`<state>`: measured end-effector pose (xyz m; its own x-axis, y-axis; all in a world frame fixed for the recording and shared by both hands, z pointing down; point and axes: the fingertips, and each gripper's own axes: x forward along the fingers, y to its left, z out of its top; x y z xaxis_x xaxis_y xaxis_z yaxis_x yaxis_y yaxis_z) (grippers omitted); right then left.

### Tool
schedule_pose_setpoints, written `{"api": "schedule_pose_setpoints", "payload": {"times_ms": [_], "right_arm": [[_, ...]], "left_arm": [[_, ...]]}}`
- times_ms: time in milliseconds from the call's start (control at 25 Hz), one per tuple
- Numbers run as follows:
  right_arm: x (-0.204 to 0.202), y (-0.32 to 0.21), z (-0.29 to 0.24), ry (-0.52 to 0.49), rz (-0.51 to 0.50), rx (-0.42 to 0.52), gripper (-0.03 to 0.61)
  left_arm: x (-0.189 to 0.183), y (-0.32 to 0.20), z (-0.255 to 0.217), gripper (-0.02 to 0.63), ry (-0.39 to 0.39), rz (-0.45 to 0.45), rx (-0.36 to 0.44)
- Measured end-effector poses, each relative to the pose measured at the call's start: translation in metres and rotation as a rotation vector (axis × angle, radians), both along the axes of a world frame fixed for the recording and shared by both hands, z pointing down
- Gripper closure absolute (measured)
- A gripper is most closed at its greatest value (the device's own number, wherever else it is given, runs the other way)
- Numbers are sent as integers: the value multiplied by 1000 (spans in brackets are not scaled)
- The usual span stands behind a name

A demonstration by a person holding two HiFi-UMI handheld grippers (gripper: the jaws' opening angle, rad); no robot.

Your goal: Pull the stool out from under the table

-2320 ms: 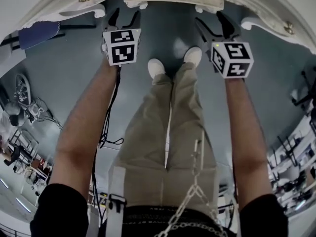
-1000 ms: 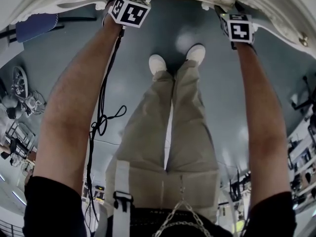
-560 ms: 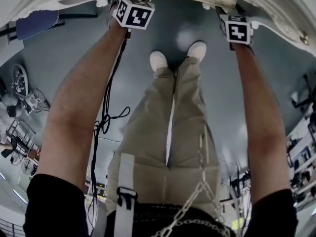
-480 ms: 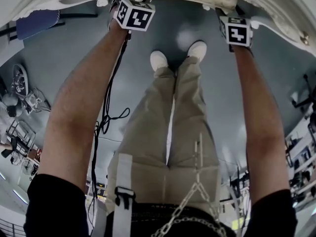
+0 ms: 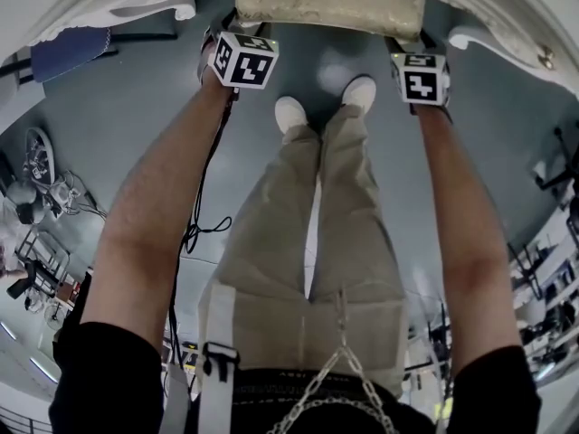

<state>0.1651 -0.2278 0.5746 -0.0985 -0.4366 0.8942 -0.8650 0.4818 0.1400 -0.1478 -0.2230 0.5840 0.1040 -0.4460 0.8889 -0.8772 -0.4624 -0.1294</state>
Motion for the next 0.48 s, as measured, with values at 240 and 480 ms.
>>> {"api": "schedule_pose_setpoints", "payload": {"times_ms": [240,480], "right_arm": [[2,35,0,4,4,-23,282],[5,73,-1,-3,-1,-41,282]], "left_arm": [[1,32,1,344,-10,14,-23],[4,70,1,344,-13,22,-43]]}}
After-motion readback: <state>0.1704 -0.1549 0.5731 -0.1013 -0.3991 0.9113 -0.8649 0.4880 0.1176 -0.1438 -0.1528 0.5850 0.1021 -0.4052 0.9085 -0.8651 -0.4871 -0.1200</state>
